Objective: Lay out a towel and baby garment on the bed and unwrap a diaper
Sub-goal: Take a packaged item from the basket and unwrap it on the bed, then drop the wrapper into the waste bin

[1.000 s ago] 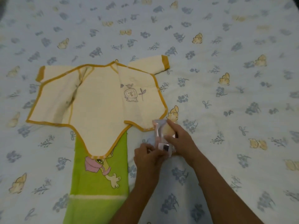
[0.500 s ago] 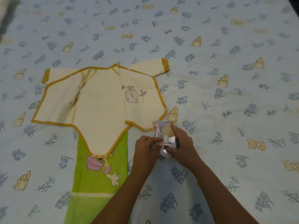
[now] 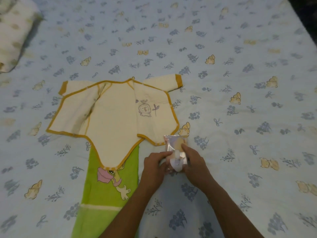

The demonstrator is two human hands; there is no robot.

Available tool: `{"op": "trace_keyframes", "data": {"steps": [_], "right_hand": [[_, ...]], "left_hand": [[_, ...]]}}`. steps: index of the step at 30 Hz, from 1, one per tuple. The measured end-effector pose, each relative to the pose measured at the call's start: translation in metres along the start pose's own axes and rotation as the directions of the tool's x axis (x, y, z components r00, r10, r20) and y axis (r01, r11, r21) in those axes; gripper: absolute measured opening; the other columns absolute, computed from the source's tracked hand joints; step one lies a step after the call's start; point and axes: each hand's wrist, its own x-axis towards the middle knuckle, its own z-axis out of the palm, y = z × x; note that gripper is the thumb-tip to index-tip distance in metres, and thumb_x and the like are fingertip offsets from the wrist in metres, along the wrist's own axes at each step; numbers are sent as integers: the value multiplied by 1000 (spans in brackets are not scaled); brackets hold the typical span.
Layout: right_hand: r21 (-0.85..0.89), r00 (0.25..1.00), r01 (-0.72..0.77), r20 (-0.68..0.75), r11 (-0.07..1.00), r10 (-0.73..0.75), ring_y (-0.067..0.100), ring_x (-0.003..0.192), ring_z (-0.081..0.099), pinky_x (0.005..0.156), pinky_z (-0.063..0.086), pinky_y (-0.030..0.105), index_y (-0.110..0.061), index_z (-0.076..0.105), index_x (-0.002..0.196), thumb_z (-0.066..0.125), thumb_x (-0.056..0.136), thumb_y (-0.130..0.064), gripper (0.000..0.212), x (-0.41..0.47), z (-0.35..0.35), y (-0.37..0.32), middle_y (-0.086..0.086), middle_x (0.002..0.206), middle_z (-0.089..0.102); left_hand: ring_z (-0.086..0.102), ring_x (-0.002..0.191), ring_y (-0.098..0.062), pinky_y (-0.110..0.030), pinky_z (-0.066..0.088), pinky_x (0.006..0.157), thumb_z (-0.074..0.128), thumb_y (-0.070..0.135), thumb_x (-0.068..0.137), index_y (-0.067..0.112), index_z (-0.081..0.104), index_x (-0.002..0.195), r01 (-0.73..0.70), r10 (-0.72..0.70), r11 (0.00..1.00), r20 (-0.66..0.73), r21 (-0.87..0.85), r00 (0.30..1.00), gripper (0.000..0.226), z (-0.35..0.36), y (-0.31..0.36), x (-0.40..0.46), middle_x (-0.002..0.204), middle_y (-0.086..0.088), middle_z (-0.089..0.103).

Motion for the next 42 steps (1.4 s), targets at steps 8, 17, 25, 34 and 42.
{"op": "trace_keyframes", "data": {"steps": [8,17,25,34,42], "right_hand": [[12,997,-63,48,998,63,16,120,50,103,36,29,-24,48,136,48,94,-27,42,-10,-49,-29,1,139,52],[-139,995,104,23,985,-102,24,134,42,108,34,38,-25,43,141,45,97,-41,48,-33,-144,-148,4,148,44],[-224,929,357,188,907,-319,28,133,43,106,36,41,-22,42,141,42,94,-52,56,-109,-154,-292,8,146,46],[-151,743,631,399,761,-538,25,130,48,102,38,38,-20,43,142,43,94,-52,58,-248,-87,-421,6,148,45],[-68,464,824,650,563,-602,25,134,44,106,35,36,-17,43,143,44,95,-50,58,-419,19,-434,5,149,43]], "left_hand": [[59,105,-19,-23,41,88,61,22,90,21,66,120,132,-152,972,89,197,984,30,-44,39,-6,112,-5,65],[56,115,-29,-44,46,97,53,43,93,24,61,126,221,-160,902,-187,370,969,39,-161,145,-45,124,-10,60],[53,122,-29,-45,45,101,51,50,93,25,58,131,432,-300,870,-441,237,846,46,-277,188,-175,134,-8,57],[49,127,-28,-47,46,102,47,53,94,26,53,134,567,-437,823,-677,-34,592,48,-375,194,-379,140,-6,50],[59,116,-25,-41,51,96,54,44,91,23,62,126,634,-582,720,-742,-281,333,42,-342,159,-600,127,-3,64]]}}
